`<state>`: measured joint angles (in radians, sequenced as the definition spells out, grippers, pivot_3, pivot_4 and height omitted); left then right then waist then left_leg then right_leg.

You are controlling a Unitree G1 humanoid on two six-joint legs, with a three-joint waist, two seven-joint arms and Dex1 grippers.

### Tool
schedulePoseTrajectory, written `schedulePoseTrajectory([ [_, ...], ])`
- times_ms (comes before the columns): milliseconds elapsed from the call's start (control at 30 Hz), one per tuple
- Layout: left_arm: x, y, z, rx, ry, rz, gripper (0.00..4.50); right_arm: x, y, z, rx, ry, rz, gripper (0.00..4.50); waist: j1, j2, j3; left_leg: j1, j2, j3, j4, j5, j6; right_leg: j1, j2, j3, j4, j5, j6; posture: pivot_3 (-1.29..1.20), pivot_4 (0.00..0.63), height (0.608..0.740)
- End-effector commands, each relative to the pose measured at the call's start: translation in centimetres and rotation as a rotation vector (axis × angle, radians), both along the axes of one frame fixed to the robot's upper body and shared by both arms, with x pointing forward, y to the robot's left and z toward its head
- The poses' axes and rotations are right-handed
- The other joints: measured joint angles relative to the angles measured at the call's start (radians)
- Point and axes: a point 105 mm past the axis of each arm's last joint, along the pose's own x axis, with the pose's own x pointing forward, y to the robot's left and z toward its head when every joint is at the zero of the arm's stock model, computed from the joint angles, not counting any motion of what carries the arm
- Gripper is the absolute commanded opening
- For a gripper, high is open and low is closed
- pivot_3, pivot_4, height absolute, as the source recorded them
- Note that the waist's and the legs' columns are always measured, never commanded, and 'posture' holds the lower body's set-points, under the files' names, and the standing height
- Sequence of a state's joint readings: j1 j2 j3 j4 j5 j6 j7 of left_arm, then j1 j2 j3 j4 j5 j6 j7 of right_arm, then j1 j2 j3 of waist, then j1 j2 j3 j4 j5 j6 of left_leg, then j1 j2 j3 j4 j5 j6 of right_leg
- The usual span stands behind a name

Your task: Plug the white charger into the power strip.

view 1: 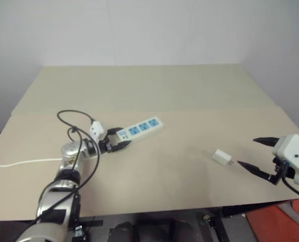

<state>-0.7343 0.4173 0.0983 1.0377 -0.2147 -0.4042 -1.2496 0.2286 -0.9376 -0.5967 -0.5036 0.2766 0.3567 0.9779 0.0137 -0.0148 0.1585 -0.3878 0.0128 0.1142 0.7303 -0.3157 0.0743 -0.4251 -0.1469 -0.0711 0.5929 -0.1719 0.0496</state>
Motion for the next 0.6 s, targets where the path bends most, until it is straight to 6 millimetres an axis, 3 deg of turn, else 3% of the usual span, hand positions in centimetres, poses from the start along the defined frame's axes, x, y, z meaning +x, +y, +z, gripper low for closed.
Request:
schedulePoseTrajectory([
  [33,-0.8,-0.6,0.7,0.029,-0.008,-0.108,3.24,0.0,0.5,0.9,-0.001,-0.021,0.009,4.50,-0.001,0.000,0.000,0.000,0.000,0.000,0.000,0.000,0.000,0.000,0.000,0.000,0.000,0.000,0.000,0.00,0.150,0.740],
  [167,-1.4,-1.8,1.1,0.060,-0.031,-0.181,3.24,0.3,0.9,0.9,0.068,0.062,-0.004,4.50,-0.001,0.000,0.000,-0.001,0.000,0.000,0.000,0.000,0.000,0.000,0.000,0.000,0.000,0.000,0.000,0.00,0.150,0.740],
  [267,-1.6,-2.7,1.3,0.095,-0.059,-0.198,3.24,1.5,1.1,1.4,0.082,0.119,-0.030,4.50,-0.002,0.000,0.000,-0.001,0.000,0.000,0.001,0.000,0.000,-0.001,0.000,0.000,0.000,0.000,0.000,0.00,0.150,0.740],
  [500,-2.4,-3.7,0.9,0.109,-0.095,-0.193,3.24,3.4,3.0,3.3,-0.024,0.133,-0.016,4.50,0.003,0.000,0.000,-0.003,0.000,-0.001,0.001,0.000,0.000,-0.003,-0.001,-0.001,0.000,0.000,-0.001,0.00,0.150,0.740],
  [600,-2.7,-3.9,0.2,0.106,-0.087,-0.183,3.24,3.5,3.3,2.6,-0.082,0.310,-0.041,4.50,0.000,0.000,0.000,-0.005,0.000,-0.001,0.001,0.000,0.000,-0.004,-0.001,-0.001,0.000,0.000,0.000,0.00,0.150,0.740],
])
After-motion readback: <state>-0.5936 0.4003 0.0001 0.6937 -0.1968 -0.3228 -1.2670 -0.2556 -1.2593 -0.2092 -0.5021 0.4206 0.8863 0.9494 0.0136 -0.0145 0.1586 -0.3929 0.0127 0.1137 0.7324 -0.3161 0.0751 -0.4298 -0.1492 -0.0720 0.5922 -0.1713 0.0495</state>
